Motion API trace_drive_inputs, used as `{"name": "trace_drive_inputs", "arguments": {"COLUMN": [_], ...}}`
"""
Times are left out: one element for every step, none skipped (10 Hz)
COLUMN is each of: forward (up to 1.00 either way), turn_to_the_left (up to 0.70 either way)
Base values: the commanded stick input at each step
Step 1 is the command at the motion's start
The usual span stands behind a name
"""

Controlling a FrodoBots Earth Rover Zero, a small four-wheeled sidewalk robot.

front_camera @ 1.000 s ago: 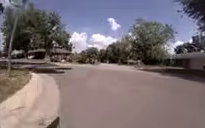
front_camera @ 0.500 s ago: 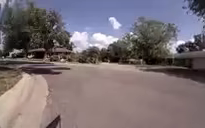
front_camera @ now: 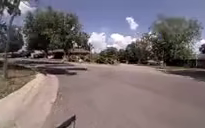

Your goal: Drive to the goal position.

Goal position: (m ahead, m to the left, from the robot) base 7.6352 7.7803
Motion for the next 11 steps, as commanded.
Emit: {"name": "trace_drive_inputs", "arguments": {"forward": [1.0,1.0,1.0,1.0,1.0,1.0,1.0,1.0,1.0,1.0,1.0], "turn_to_the_left": [0.0,0.0,0.0,0.0,0.28,0.4,0.4,0.4,0.4,0.4,0.03]}}
